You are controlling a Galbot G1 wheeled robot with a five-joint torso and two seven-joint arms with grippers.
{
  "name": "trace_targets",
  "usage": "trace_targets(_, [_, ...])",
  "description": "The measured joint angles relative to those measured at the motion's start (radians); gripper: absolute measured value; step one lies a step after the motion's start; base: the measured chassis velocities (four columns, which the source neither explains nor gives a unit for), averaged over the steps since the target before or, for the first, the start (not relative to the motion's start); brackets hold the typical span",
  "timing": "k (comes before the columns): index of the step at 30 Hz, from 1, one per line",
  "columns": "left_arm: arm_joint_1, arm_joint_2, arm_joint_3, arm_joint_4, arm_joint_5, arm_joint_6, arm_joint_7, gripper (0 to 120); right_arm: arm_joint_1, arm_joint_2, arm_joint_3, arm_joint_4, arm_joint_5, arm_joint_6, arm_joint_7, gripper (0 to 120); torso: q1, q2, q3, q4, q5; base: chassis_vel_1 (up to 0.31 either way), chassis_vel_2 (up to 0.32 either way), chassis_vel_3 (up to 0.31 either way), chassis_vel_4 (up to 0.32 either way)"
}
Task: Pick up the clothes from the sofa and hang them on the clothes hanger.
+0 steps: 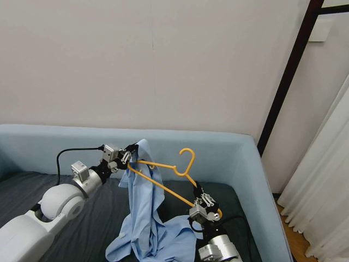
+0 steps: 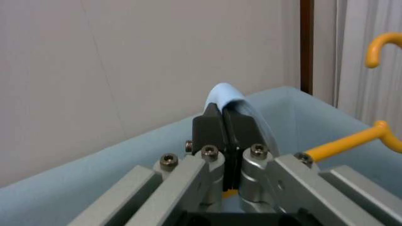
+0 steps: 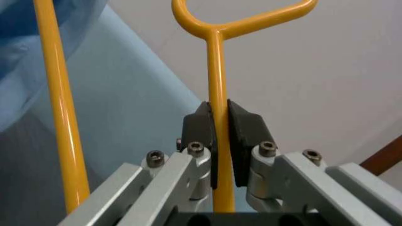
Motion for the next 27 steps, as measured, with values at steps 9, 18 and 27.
trace_targets(9, [0.023, 0.007, -0.020, -0.029, 0.035, -0.003, -0.027, 0, 0.003, -0.046, 0.015, -0.020, 0.045, -0.017, 0.010, 5, 0.000, 0.000, 0.000, -0.0001, 0.0001, 0.000, 0.000, 0.000, 0.000])
trace_targets(18, [0.027, 0.003, -0.013, -0.020, 0.053, -0.005, -0.041, 0, -0.006, -0.075, 0.030, -0.008, 0.086, -0.067, 0.024, 5, 0.000, 0.000, 0.000, -0.0002, 0.0000, 0.000, 0.000, 0.000, 0.000])
trace_targets(27, [0.087, -0.013, 0.001, -0.065, 0.084, -0.006, -0.040, 0, 0.031, -0.044, 0.002, 0.020, 0.233, -0.039, 0.032, 5, 0.000, 0.000, 0.000, -0.0001, 0.0001, 0.000, 0.000, 0.000, 0.000])
